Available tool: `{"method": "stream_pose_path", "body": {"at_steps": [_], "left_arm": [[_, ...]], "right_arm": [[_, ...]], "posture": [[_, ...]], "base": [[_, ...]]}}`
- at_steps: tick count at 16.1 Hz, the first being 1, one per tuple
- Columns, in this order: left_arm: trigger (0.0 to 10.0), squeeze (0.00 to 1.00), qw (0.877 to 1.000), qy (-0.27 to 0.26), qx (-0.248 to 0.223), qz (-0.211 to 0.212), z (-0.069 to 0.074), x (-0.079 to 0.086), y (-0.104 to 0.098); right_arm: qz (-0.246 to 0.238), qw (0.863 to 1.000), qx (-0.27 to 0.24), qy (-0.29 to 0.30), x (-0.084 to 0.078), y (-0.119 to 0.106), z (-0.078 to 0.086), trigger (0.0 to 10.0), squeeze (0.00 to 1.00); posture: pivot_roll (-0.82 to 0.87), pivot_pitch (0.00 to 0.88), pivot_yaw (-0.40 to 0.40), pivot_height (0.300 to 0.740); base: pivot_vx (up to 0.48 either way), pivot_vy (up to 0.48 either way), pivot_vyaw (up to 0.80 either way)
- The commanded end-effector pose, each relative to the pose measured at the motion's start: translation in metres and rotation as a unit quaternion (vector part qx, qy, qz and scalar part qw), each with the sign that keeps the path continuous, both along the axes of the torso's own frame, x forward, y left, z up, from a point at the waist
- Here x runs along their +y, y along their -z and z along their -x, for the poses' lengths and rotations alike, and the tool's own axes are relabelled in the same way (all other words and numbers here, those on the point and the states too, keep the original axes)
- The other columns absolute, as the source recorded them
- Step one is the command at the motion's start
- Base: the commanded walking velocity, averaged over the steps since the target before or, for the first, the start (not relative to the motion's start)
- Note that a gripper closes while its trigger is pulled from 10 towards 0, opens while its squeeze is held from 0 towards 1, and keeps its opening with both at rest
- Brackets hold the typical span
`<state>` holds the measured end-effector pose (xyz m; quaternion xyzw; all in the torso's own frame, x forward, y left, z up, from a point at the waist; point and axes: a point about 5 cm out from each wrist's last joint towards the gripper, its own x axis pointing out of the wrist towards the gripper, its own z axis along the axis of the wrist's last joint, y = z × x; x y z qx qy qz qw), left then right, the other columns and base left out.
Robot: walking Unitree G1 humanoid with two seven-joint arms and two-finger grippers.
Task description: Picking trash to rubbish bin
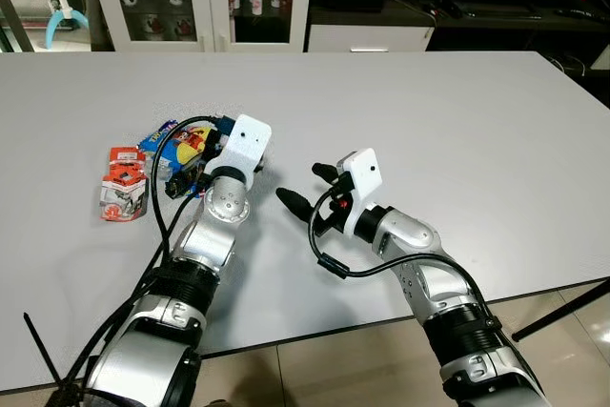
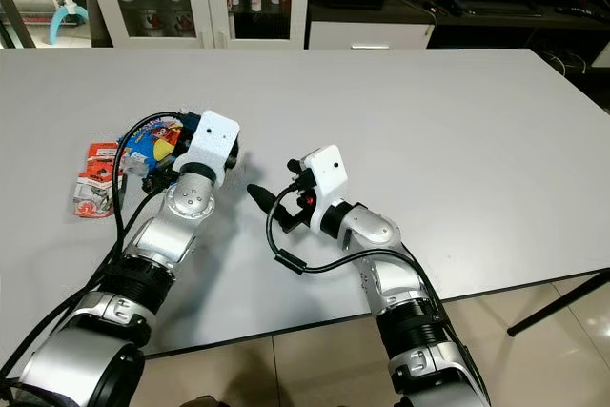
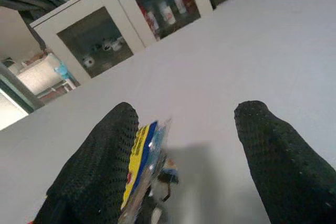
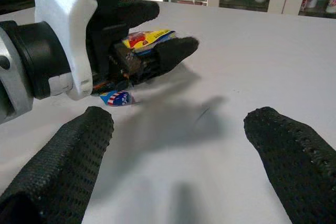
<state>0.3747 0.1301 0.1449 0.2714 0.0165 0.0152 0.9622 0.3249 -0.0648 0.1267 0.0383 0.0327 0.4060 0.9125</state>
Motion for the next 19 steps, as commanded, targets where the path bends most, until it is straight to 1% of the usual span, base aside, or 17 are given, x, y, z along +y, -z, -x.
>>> {"method": "stream_pose_path", "body": {"at_steps": [1, 3, 5, 11, 13, 16, 18, 19], "left_arm": [[10.0, 0.00, 1.000, -0.010, 0.018, -0.020, 0.002, 0.003, 0.008], [10.0, 0.00, 0.997, -0.034, 0.026, -0.058, 0.001, 0.013, 0.011], [10.0, 0.00, 0.997, -0.046, 0.039, -0.048, 0.002, 0.017, 0.015], [10.0, 0.00, 0.993, -0.075, 0.062, -0.060, 0.005, 0.024, 0.025], [10.0, 0.00, 0.991, -0.096, 0.061, -0.072, 0.006, 0.030, 0.026], [10.0, 0.00, 0.989, -0.104, 0.064, -0.078, 0.007, 0.034, 0.028], [10.0, 0.00, 0.988, -0.113, 0.056, -0.089, 0.007, 0.035, 0.027], [10.0, 0.00, 0.987, -0.120, 0.042, -0.095, 0.007, 0.036, 0.024]], "right_arm": [[-0.001, 1.000, 0.000, 0.005, -0.003, 0.000, 0.001, 10.0, 0.00], [-0.001, 1.000, 0.001, 0.006, -0.003, 0.000, 0.001, 10.0, 0.00], [-0.001, 1.000, 0.002, 0.005, -0.003, 0.000, 0.001, 10.0, 0.00], [-0.001, 1.000, 0.002, 0.003, -0.003, 0.000, 0.001, 10.0, 0.00], [-0.001, 1.000, 0.003, 0.004, -0.004, 0.000, 0.001, 10.0, 0.00], [-0.001, 1.000, 0.003, 0.003, -0.004, 0.000, 0.001, 10.0, 0.00], [-0.002, 1.000, 0.003, 0.003, -0.003, 0.000, 0.002, 10.0, 0.00], [-0.003, 1.000, 0.003, 0.003, -0.003, 0.000, 0.002, 10.0, 0.00]], "posture": [[-0.05, 0.041, -0.081, 0.740], [-0.04, 0.042, -0.083, 0.740], [-0.05, 0.043, -0.083, 0.740], [-0.05, 0.044, -0.086, 0.740], [-0.05, 0.044, -0.087, 0.740], [-0.05, 0.044, -0.088, 0.740], [-0.05, 0.044, -0.087, 0.740], [-0.05, 0.044, -0.089, 0.740]], "base": [[0.000, 0.000, 0.00], [0.000, 0.000, 0.00], [0.000, 0.000, 0.00], [0.000, 0.000, 0.00], [0.000, 0.000, 0.00], [0.000, 0.000, 0.00], [0.000, 0.000, 0.00], [0.000, 0.000, 0.00]]}}
